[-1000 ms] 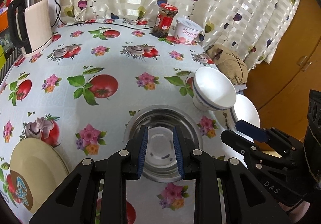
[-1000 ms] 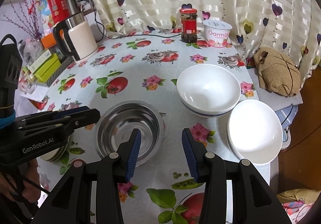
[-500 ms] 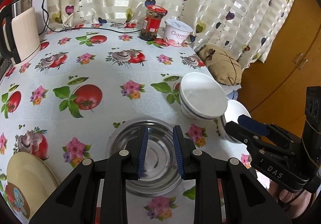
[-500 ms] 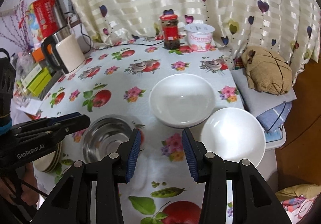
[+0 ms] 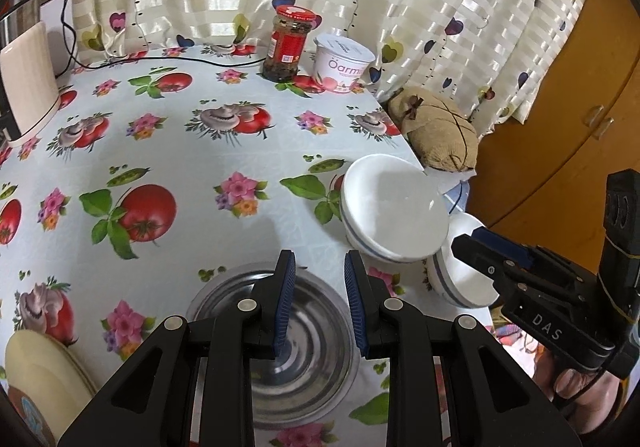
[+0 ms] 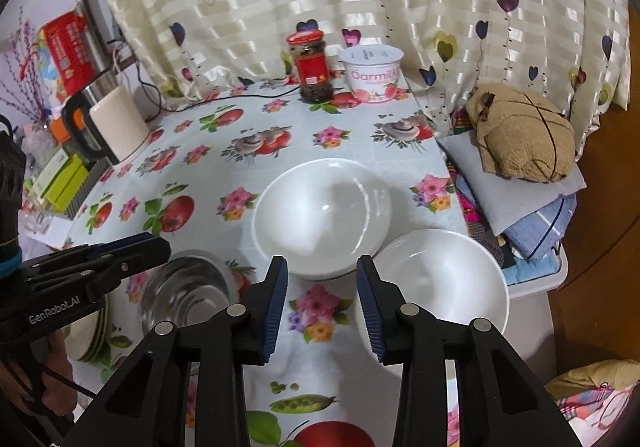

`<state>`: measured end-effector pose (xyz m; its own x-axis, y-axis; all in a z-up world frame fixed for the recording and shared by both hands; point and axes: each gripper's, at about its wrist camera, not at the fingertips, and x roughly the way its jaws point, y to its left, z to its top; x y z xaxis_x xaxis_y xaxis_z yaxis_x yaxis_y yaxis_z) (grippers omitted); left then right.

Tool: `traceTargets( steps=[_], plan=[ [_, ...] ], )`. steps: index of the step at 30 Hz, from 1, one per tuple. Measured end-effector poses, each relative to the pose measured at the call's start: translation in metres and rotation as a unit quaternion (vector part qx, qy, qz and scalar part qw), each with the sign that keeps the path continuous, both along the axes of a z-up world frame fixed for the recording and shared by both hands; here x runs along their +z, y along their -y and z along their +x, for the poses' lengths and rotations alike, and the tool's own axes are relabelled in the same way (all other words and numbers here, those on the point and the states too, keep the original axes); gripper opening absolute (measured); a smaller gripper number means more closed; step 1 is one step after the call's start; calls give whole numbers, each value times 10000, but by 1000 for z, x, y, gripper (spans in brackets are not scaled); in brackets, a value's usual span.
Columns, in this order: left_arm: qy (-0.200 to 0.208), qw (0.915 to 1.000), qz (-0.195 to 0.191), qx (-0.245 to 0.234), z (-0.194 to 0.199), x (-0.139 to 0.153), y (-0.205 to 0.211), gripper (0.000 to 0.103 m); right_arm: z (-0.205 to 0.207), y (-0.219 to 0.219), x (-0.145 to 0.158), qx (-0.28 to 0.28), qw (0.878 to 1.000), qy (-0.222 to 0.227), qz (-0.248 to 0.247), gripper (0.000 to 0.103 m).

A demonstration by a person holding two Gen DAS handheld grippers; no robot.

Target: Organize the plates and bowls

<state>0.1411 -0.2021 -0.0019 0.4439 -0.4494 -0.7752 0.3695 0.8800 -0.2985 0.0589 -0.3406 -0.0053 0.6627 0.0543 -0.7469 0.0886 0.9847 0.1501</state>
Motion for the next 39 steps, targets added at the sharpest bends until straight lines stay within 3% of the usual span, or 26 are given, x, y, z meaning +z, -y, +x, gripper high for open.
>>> traceTargets(
  steps=[19, 39],
  plan=[
    [-241, 9995, -133, -129, 35, -20, 34, 26, 43, 36, -15, -211, 9995, -193, -105, 19],
    [-571, 9977, -289, -238, 46, -38, 45, 25, 58, 41, -31, -123, 9992, -376, -38, 12]
  ],
)
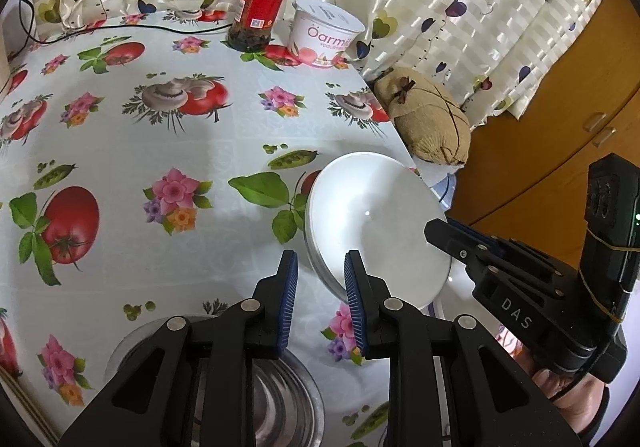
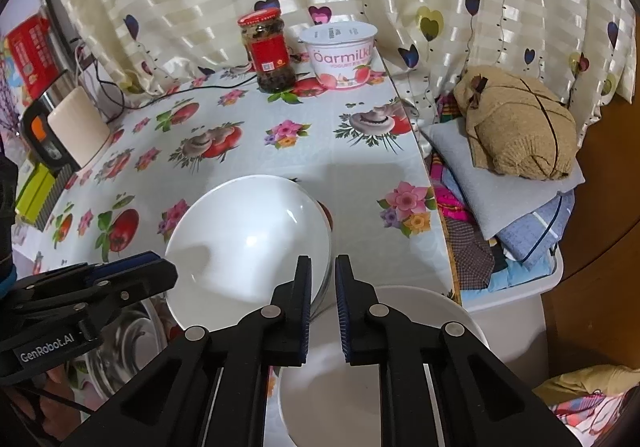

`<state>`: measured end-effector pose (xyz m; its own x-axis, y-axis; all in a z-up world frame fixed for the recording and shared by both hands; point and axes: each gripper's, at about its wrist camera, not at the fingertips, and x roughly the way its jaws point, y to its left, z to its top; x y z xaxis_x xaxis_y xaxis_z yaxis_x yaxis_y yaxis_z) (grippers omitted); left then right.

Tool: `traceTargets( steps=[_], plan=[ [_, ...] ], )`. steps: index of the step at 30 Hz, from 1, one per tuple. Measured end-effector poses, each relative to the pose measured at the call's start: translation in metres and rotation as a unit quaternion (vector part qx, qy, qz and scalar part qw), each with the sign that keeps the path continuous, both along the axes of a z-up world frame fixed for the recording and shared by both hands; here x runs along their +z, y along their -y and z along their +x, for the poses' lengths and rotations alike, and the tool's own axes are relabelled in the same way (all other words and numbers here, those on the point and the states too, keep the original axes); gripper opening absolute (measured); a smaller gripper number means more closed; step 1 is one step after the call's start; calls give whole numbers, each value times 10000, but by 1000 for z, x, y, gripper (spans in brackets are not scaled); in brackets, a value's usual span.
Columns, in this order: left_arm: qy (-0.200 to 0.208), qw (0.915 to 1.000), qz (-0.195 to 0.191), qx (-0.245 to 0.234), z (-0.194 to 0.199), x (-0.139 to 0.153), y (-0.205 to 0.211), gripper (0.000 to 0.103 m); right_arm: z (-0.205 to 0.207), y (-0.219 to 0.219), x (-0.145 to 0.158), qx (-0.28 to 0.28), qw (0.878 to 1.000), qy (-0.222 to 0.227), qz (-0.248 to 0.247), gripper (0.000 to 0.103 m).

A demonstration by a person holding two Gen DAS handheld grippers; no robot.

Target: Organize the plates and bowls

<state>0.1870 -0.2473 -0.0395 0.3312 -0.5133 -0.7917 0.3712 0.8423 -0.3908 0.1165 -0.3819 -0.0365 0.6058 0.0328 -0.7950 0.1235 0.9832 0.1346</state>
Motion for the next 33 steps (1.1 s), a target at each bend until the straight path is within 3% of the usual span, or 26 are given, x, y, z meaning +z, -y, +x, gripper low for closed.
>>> traceTargets(
  steps=[4, 17, 33],
  plan=[
    [4, 10000, 14, -52, 0, -1, 4, 18, 1, 0, 0, 7, 10000, 0, 5, 12],
    [91, 9999, 111, 35, -3, 7, -1, 18, 1, -5, 2, 36, 10000, 42, 71, 11],
    [305, 9994, 59, 181, -18, 32, -21, 18, -12, -25, 30, 145, 9995, 274, 47, 11]
  ],
)
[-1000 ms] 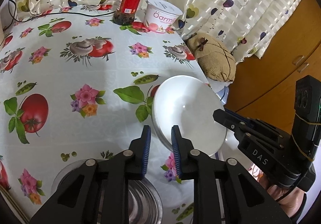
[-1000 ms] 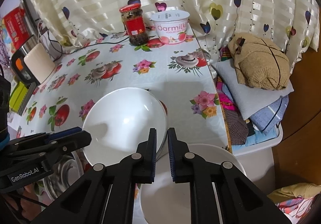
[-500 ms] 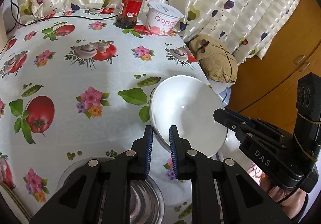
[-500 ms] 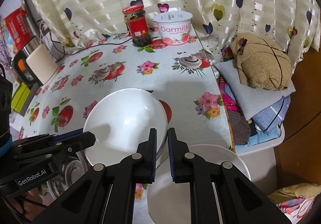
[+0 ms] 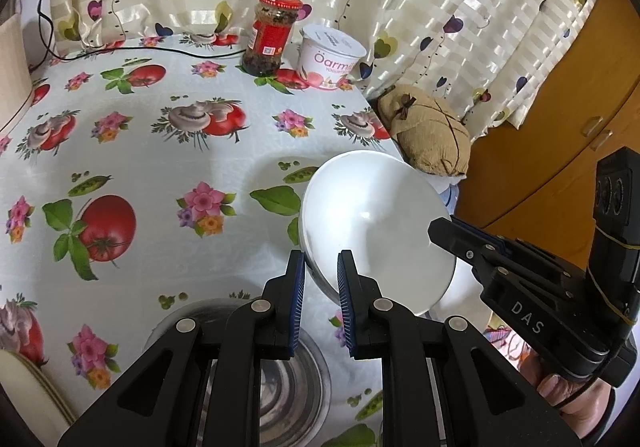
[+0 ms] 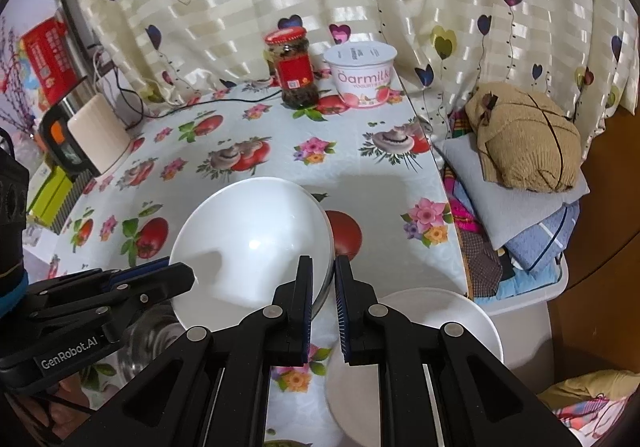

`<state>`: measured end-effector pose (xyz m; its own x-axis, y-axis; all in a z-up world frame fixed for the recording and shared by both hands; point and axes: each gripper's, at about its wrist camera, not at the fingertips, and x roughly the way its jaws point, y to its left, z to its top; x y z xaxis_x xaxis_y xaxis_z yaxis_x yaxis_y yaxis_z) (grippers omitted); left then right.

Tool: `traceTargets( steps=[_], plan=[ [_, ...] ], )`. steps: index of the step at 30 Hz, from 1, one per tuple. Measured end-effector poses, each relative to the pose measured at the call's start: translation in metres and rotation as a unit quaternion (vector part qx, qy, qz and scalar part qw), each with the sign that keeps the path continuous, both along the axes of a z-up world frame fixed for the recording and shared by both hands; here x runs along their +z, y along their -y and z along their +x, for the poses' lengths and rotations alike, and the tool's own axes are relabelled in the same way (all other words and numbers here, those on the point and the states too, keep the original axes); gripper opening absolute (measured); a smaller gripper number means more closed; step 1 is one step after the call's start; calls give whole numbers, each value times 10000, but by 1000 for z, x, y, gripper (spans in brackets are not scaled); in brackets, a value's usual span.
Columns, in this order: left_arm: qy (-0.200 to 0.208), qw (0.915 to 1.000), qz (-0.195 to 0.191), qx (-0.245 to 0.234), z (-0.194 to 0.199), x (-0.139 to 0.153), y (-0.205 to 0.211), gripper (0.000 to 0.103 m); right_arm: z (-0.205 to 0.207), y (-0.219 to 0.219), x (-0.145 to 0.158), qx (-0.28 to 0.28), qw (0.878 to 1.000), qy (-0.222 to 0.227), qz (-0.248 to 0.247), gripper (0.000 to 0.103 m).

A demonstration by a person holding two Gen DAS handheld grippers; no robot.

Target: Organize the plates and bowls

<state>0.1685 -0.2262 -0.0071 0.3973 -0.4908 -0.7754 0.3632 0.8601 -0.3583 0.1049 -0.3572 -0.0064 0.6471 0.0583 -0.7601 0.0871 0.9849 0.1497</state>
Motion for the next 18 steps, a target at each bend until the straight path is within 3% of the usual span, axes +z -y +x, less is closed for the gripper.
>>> traceTargets(
  steps=[18],
  plan=[
    [174, 9995, 19, 276, -34, 20, -44, 18, -25, -44, 18, 256, 9996, 123, 52, 11]
  ],
)
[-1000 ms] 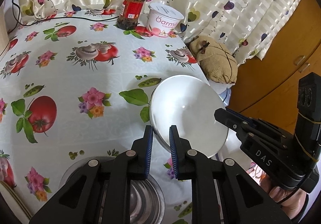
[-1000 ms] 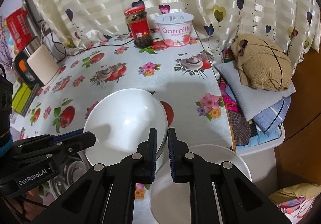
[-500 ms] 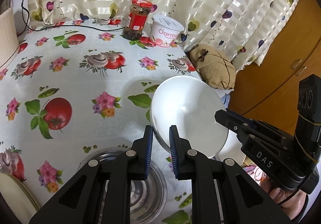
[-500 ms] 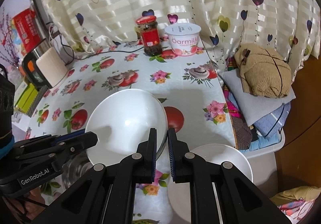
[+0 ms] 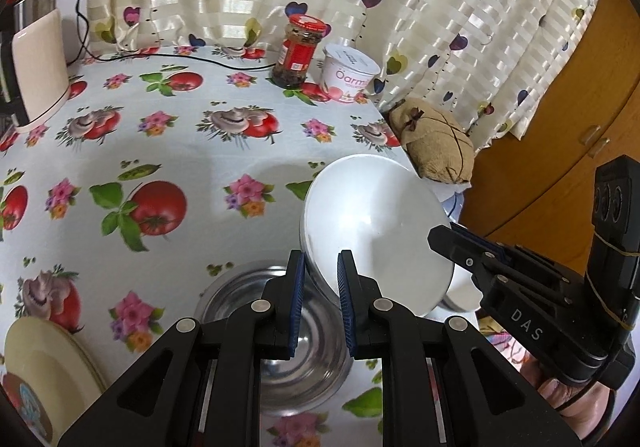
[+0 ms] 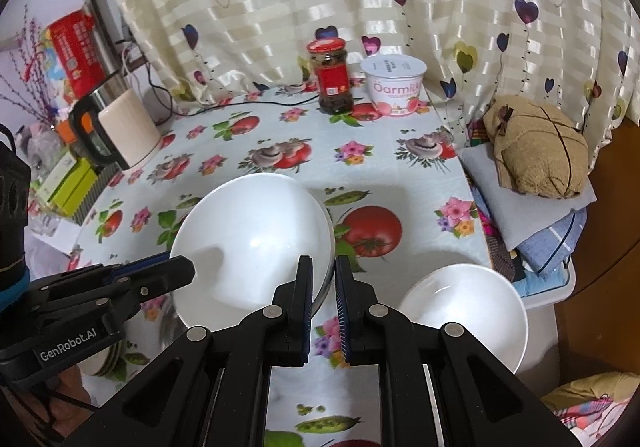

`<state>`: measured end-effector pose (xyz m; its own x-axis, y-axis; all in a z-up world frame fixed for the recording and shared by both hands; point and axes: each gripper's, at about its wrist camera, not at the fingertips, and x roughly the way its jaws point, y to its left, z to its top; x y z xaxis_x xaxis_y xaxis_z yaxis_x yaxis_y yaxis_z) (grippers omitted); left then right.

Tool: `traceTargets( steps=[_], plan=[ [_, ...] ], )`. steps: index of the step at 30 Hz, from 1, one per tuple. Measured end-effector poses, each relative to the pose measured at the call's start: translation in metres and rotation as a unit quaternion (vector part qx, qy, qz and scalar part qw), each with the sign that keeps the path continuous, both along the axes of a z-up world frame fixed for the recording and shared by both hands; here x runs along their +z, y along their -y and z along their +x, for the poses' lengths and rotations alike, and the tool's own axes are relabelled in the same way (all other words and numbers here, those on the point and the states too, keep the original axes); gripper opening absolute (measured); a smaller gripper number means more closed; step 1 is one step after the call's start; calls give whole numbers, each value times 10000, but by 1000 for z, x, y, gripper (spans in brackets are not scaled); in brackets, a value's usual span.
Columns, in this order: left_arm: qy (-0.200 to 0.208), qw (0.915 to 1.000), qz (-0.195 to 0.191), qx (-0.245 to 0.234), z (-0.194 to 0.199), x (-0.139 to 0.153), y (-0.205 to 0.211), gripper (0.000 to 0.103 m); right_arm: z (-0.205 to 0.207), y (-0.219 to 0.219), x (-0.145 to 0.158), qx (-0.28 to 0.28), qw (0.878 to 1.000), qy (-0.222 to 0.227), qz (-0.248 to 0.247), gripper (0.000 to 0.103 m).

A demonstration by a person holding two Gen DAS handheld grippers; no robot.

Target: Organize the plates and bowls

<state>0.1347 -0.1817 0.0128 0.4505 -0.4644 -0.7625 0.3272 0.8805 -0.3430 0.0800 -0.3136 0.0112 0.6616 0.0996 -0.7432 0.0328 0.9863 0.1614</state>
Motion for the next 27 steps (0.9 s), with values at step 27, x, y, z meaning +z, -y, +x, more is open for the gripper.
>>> traceTargets(
  steps=[27],
  plan=[
    [-275, 9986, 198, 397, -32, -20, -49, 18, -18, -54, -21, 451, 9985, -277, 101, 11]
  ],
)
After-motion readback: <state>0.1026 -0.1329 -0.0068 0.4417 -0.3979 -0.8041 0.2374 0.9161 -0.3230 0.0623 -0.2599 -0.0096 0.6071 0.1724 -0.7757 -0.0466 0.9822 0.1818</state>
